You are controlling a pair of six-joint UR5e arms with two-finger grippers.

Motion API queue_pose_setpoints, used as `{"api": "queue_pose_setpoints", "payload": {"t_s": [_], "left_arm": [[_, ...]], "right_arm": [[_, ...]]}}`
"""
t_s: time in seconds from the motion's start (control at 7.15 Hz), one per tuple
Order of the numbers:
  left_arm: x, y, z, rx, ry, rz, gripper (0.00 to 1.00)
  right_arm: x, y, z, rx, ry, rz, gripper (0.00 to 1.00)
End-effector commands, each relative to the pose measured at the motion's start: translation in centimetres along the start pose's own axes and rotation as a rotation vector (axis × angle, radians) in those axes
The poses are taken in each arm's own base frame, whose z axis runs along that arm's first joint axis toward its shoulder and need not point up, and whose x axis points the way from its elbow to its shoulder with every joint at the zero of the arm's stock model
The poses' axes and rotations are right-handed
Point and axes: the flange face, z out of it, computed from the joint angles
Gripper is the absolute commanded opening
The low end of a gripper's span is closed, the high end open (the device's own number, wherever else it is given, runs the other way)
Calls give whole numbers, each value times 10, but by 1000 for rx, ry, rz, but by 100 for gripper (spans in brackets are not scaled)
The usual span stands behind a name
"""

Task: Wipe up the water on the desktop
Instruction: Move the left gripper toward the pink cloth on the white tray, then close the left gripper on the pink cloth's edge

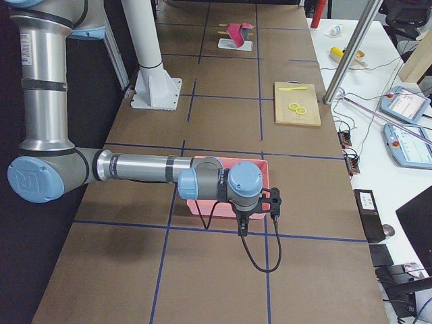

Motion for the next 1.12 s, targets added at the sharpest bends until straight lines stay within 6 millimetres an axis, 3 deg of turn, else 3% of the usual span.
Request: {"api": "queue_pose_setpoints", "payload": {"t_s": [0.0, 0.28, 0.56, 0.7, 0.98], "left_arm": [[18, -3, 30, -31, 24, -14, 100], [30, -3, 54, -76, 28, 2, 100], [21, -4, 65, -69, 35, -6, 100], [18, -2, 81, -62, 52, -11, 100], [26, 4, 102, -82, 67, -22, 100]], "right_arm": [[0, 0, 0, 0, 0, 0, 100], [0, 0, 0, 0, 0, 0, 100], [0, 0, 0, 0, -2, 0, 100], [0, 0, 0, 0, -2, 0, 100], [0, 0, 0, 0, 0, 0, 100]]}}
